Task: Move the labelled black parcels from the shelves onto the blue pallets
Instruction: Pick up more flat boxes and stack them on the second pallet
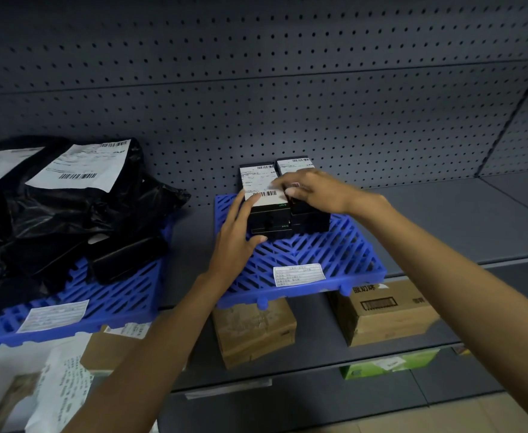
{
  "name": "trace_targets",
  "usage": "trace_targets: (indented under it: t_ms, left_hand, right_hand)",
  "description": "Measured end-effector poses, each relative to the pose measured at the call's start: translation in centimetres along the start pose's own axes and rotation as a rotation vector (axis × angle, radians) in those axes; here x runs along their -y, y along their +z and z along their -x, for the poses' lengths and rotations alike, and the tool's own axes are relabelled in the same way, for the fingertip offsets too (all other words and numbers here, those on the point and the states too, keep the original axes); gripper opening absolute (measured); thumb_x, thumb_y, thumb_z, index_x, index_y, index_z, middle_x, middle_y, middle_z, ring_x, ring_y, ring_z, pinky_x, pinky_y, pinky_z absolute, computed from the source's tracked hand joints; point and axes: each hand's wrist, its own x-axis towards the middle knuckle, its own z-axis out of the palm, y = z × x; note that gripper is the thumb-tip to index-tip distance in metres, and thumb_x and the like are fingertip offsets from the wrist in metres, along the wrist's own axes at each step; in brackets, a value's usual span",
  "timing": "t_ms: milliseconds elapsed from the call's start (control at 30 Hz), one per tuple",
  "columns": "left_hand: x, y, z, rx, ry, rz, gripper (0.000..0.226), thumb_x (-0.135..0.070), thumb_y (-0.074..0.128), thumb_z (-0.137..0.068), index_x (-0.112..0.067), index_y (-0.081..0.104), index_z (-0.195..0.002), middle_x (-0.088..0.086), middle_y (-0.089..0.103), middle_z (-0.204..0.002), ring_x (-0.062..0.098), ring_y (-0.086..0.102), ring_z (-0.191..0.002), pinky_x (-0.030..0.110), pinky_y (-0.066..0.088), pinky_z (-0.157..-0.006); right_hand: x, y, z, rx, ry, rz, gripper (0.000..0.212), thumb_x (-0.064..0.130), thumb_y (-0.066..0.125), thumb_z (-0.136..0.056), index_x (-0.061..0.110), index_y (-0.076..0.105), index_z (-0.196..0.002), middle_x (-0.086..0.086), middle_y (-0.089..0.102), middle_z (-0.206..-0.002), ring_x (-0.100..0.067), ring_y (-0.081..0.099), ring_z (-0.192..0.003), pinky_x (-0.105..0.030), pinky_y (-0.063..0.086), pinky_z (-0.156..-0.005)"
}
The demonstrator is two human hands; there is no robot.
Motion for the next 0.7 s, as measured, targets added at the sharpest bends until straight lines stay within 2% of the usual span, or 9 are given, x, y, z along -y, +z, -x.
trace_targets:
  t_ms: [67, 133, 233, 367, 500, 700]
  left_hand:
    - [-0.1, -0.2, -0.3, 0.019, 0.003, 0.022, 0.082, -0.008, 0.075, -0.082, -0.03, 0.033, -0.149, -0.002, 0.015, -0.162, 0.017, 0.021, -0.148, 0.038, 0.032, -0.116]
    - [-0.4, -0.4, -0.8, 0.044, -0.018, 0.086, 0.078, -0.004, 0.073, -0.083, -0.029, 0.037, -0.148, 0.003, 0.017, -0.162, 0.019, 0.022, -0.148, 0.043, 0.034, -0.116]
    - [-0.8, -0.4, -1.2, 0.069, -0.067, 0.138, 0.078, 0.002, 0.07, -0.084, -0.028, 0.038, -0.148, 0.008, 0.018, -0.162, 0.021, 0.024, -0.148, 0.044, 0.036, -0.115]
    - [-1.5, -0.2, -1.4, 0.09, -0.048, 0.078, 0.078, -0.001, 0.069, -0.085, -0.026, 0.034, -0.15, 0.007, 0.033, -0.156, 0.021, 0.033, -0.143, 0.045, 0.037, -0.114]
    - [-1.7, -0.6, -1.3, 0.121, -0.042, -0.031, 0.073, -0.015, 0.068, -0.089, -0.028, 0.031, -0.152, 0.007, 0.034, -0.156, 0.023, 0.035, -0.142, 0.046, 0.037, -0.113]
    - [-2.4, -1.2, -0.7, 0.022, -0.03, -0.163, 0.063, -0.011, 0.06, -0.095, -0.026, 0.034, -0.15, 0.009, 0.038, -0.153, 0.026, 0.046, -0.134, 0.044, 0.041, -0.109]
  right_hand:
    - [-1.2, 0.4, 0.9, -0.11, 0.094, -0.06, 0.043, 0.024, 0.049, -0.102, 0.017, 0.045, -0.143, -0.011, 0.049, -0.145, -0.026, 0.046, -0.132, -0.032, 0.034, -0.111]
    - [-2.1, 1.1, 1.7, -0.116, 0.18, -0.102, 0.045, 0.026, 0.046, -0.103, 0.015, 0.04, -0.146, -0.011, 0.041, -0.15, -0.027, 0.042, -0.135, -0.029, 0.03, -0.11]
    - [-2.7, 2.2, 1.9, -0.085, 0.234, -0.133, 0.046, 0.03, 0.04, -0.105, 0.015, 0.038, -0.148, -0.01, 0.033, -0.156, -0.026, 0.03, -0.144, -0.039, 0.024, -0.119]
    - [-3.0, 2.2, 1.7, -0.099, 0.232, -0.172, 0.045, 0.027, 0.04, -0.105, 0.013, 0.039, -0.147, -0.009, 0.034, -0.155, -0.024, 0.028, -0.145, -0.039, 0.022, -0.119]
    - [-3.2, 2.5, 2.0, -0.084, 0.216, -0.182, 0.045, 0.026, 0.04, -0.105, 0.015, 0.038, -0.149, -0.009, 0.028, -0.159, -0.022, 0.02, -0.149, -0.039, 0.017, -0.122]
    - [-2.8, 2.3, 1.5, -0.042, 0.196, -0.164, 0.047, 0.027, 0.04, -0.105, 0.018, 0.035, -0.151, -0.007, 0.022, -0.161, -0.019, 0.014, -0.15, -0.035, 0.011, -0.123]
